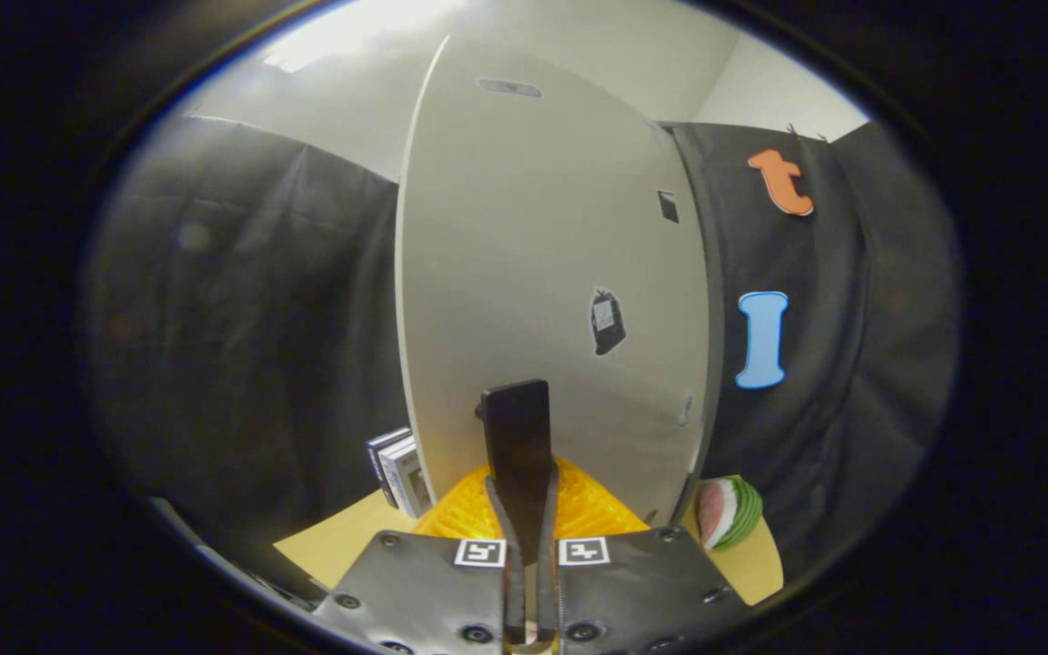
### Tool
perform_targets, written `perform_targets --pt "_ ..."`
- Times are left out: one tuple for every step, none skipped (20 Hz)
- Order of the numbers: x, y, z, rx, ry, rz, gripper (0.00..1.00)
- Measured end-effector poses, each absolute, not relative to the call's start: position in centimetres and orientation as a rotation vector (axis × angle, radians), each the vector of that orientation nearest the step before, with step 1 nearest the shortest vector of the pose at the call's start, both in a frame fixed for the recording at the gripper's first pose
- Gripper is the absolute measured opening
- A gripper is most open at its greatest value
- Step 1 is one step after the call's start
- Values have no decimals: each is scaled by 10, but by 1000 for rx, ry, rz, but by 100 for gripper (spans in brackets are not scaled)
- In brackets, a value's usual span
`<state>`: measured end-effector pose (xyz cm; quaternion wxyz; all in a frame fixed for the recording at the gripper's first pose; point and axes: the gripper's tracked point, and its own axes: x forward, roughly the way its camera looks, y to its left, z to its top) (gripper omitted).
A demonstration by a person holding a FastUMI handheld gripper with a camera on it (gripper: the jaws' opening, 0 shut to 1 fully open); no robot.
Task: Open the shoe cabinet door, grab the shoes and put them into the shoe cabinet, then close the shoe cabinet door.
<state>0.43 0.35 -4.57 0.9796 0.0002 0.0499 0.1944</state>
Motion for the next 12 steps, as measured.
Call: perform_targets --pt "0 -5 -46 -1 104 383 7" --pt "-3 -14 -45 -6 103 370 7" --pt "-6 -23 -44 -9 102 359 6" --pt "-8 -31 -44 -12 104 348 6" --pt "-8 -42 -43 -16 102 335 6" --pt "-7 -52 -43 -27 102 323 6" --pt "-7 -60 -43 -38 101 309 6" --pt "-9 -69 -43 -47 101 294 6" --pt "-10 -78 -42 -51 97 281 6" --pt "-10 -87 -43 -49 99 268 5" --pt "-10 -95 -42 -48 97 257 5" --pt "-9 -103 -41 -50 95 246 5"
